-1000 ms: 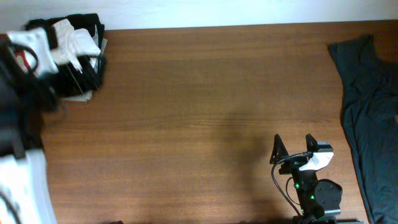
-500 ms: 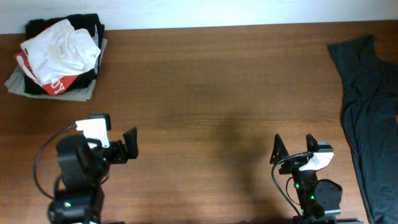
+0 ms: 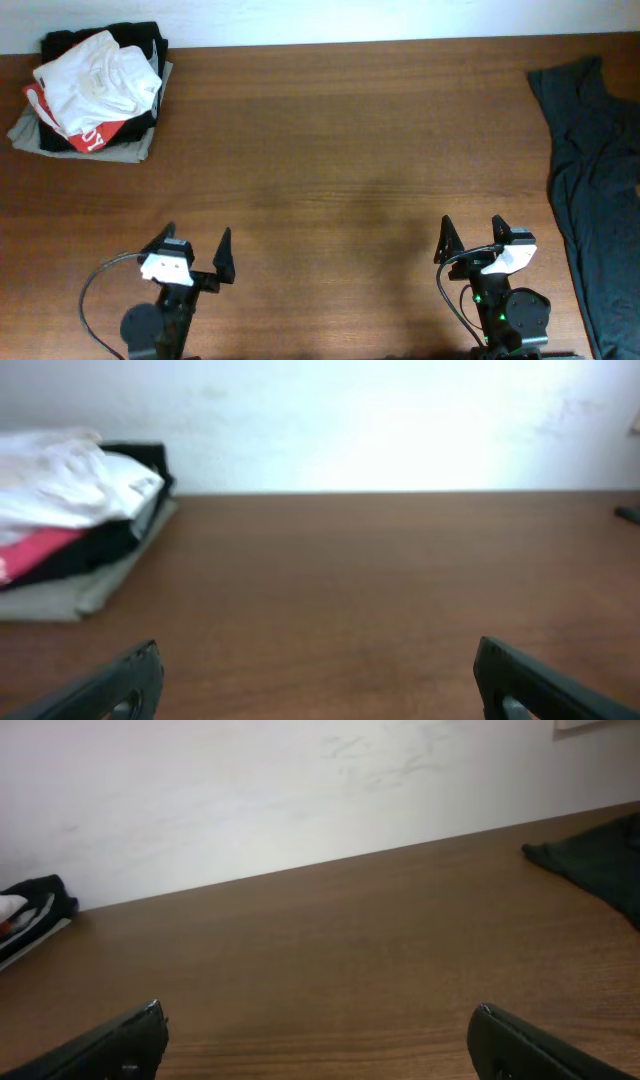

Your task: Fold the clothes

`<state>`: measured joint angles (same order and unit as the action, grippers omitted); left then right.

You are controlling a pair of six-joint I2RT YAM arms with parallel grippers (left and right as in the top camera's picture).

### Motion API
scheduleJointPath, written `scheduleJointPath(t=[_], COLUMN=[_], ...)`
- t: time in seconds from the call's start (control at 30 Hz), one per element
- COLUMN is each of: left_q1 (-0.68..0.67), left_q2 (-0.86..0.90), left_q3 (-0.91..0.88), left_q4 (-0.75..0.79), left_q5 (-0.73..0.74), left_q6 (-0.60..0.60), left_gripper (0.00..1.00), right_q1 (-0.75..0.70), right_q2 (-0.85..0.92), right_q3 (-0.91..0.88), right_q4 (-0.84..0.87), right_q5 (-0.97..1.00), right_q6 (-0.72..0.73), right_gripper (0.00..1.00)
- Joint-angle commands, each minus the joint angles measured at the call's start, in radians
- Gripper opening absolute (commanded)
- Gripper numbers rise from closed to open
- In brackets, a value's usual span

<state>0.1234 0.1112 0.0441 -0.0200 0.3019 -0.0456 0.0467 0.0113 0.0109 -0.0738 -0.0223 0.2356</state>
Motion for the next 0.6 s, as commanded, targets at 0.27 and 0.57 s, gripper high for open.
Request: scheduleJointPath(t=[0.27,0.57], left_q1=[-0.002,-0.003], left_q2=[-0.106,-0.107], left_q3=[-0.035,-0.035], left_q4=[-0.048,-0.060], left_q5=[-0.328,-0.332], left_q6=[0.009,0.009], left_gripper=[0.99,0.99], right_q1=[0.005,0.005], right_q2=[-0.008,-0.008], right_q3=[-0.005,-0.005], right_q4=[-0.005,-0.005], right_q5=[0.008,0.008], right_q6=[0.005,0.005], right_gripper=[0.99,0.99])
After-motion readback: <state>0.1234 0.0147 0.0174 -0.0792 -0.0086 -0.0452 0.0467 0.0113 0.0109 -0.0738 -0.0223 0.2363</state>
